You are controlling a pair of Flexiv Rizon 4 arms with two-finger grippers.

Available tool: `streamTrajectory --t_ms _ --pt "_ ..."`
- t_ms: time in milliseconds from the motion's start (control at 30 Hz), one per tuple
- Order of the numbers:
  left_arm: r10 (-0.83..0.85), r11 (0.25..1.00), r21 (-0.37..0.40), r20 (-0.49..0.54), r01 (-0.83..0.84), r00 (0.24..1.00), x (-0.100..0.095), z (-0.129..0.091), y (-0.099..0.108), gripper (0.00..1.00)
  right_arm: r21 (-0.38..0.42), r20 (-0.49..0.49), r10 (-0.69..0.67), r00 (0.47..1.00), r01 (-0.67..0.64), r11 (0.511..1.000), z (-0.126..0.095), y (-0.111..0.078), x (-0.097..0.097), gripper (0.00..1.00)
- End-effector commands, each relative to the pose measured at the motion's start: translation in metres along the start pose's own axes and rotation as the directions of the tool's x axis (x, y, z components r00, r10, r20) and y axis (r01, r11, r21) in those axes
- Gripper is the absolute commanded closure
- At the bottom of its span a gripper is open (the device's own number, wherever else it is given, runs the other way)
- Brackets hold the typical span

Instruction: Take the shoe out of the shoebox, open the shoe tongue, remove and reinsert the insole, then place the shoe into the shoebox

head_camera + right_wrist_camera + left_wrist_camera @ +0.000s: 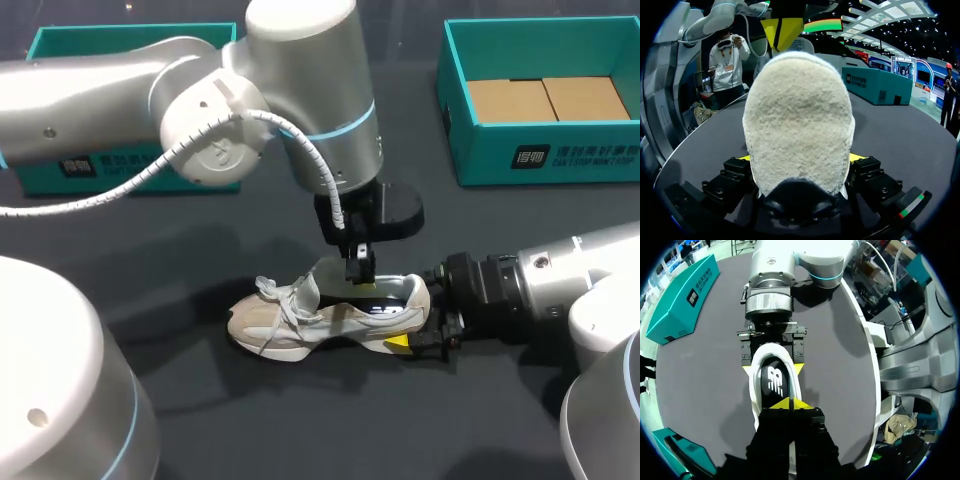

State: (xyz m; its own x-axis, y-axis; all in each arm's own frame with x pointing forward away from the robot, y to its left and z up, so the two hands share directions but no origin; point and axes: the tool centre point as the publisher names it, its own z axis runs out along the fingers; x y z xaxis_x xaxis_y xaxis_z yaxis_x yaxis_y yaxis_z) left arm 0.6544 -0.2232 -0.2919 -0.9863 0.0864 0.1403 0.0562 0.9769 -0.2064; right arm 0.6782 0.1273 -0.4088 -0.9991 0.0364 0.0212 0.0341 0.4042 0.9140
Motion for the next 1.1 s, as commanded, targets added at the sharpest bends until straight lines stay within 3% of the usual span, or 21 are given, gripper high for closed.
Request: streamTrajectory --t_ms 33,167,500,600,1100 --pt "0.006 1.0 -0.031 -0.014 -0.007 1.0 -0.004 0.022 -0.006 1.0 0.004 0.001 0.0 1.0 0.0 1.0 0.0 0.0 0.002 1.0" --pt "0.015 0.999 -0.032 -0.028 -0.016 0.999 -0.006 0.033 -0.004 1.0 0.004 0.001 0.0 1.0 0.0 1.0 0.0 0.0 0.002 1.0" --pt "0.024 0.999 -0.022 -0.037 -0.025 0.999 -0.007 0.031 -0.003 1.0 0.004 0.001 0.0 1.0 0.0 1.0 0.0 0.0 0.002 1.0" --pt "0.009 0.998 -0.061 -0.053 -0.012 0.999 -0.01 0.047 -0.001 1.0 0.004 0.001 0.0 1.0 0.0 1.0 0.0 0.0 0.002 1.0" --pt "0.028 0.997 -0.067 -0.157 -0.039 0.987 0.001 0.056 0.023 1.0 0.004 0.001 0.0 1.0 0.0 1.0 0.0 0.0 0.002 1.0"
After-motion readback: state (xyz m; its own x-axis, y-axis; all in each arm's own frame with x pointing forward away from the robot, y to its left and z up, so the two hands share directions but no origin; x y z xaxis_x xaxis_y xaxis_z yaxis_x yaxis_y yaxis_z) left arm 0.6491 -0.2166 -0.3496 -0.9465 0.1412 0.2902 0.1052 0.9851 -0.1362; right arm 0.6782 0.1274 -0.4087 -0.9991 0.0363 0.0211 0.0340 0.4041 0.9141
